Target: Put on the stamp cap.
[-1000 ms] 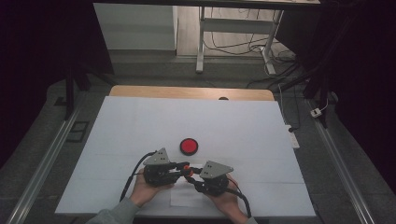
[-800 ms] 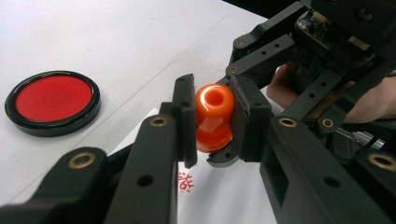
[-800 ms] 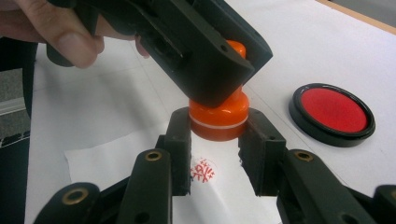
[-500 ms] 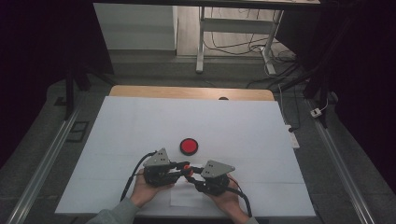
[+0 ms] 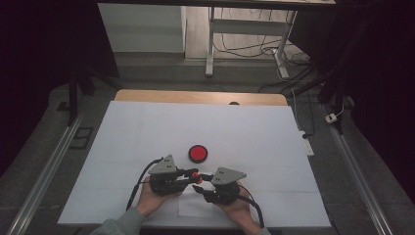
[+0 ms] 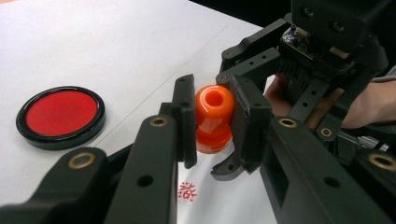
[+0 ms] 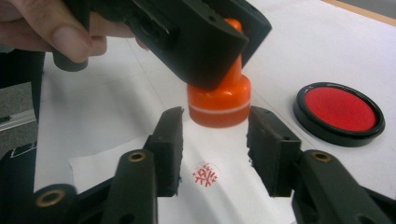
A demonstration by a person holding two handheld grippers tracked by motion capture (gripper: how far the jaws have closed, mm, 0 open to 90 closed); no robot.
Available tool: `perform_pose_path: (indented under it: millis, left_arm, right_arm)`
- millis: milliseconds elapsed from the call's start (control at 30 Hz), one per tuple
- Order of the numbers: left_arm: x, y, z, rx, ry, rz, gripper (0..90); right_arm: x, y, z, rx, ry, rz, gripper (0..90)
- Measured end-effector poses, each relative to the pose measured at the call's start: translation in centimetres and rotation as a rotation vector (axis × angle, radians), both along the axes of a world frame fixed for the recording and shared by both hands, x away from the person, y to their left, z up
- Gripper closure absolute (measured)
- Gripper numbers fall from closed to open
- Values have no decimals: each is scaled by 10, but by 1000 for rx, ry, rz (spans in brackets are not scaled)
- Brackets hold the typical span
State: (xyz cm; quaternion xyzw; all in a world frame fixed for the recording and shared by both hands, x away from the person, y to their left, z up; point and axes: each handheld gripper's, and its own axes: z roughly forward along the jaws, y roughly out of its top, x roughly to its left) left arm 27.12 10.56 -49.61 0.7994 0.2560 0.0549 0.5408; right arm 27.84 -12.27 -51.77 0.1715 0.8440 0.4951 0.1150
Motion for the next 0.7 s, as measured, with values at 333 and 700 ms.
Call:
perform_pose_path:
  millis: [333,700]
  left_arm:
    - [-1,7,3,10,-17,26,731]
    - [-3,19,7,-7,-11,51,731]
  right_arm:
    - [5,-17,-1,21,26,-46,443]
    - [4,-54,8,29,1,-130,420]
